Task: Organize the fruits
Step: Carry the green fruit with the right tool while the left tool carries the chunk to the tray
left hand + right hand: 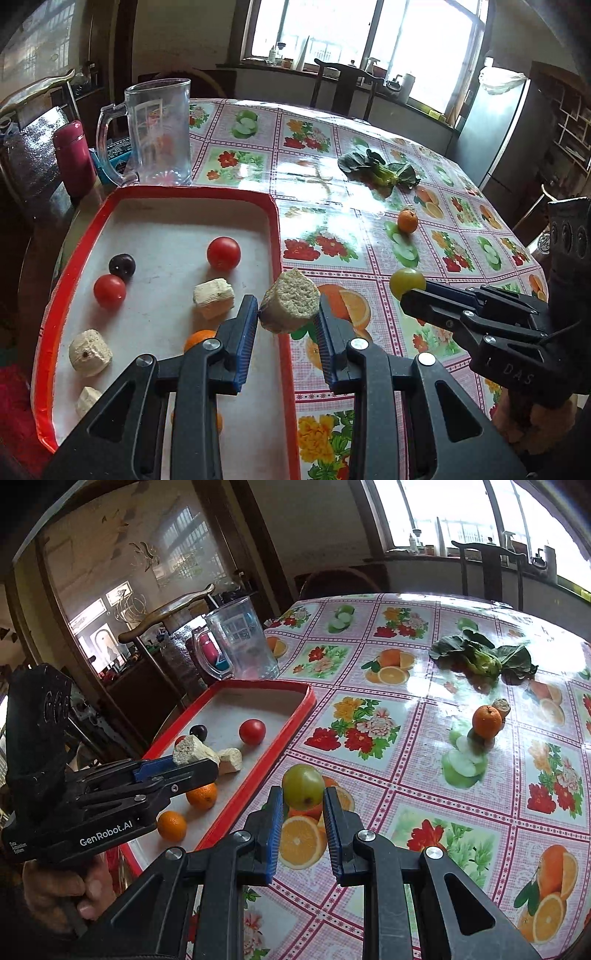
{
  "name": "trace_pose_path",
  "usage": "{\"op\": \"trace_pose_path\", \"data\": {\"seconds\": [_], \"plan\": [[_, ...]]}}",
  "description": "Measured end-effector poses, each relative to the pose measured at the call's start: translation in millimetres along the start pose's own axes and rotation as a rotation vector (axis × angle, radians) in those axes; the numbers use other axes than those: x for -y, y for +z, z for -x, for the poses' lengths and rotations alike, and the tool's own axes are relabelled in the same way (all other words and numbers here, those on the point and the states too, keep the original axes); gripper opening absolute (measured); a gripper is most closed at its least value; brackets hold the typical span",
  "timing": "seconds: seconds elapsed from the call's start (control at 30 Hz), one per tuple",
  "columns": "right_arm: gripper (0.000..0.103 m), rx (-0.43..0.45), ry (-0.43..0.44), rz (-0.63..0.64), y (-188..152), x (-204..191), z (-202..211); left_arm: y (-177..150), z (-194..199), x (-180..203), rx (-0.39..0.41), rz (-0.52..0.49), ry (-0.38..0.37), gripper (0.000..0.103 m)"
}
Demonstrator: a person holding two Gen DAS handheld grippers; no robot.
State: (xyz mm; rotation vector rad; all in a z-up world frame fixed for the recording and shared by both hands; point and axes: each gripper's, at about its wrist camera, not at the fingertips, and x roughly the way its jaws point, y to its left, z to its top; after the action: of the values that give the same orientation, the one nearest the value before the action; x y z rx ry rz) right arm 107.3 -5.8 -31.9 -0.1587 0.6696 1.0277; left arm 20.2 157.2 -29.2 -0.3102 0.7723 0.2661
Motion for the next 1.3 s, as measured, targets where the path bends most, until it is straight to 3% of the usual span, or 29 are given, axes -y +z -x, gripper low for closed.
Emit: {"op": "trace_pose_path", "data": {"seconds": [0.77,1.3], "plan": [[0.022,-0.020,0.028,0.048,21.6,-33.5,-32.8,3.9,7.0,-47.7,0.012,0.059,0.037,0.028],[0.022,-0.045,0.037,0.069,60.4,-48.6,-84.3,36.3,-8.4,-95.3,0.005,0.096,0.076,0.028]]}}
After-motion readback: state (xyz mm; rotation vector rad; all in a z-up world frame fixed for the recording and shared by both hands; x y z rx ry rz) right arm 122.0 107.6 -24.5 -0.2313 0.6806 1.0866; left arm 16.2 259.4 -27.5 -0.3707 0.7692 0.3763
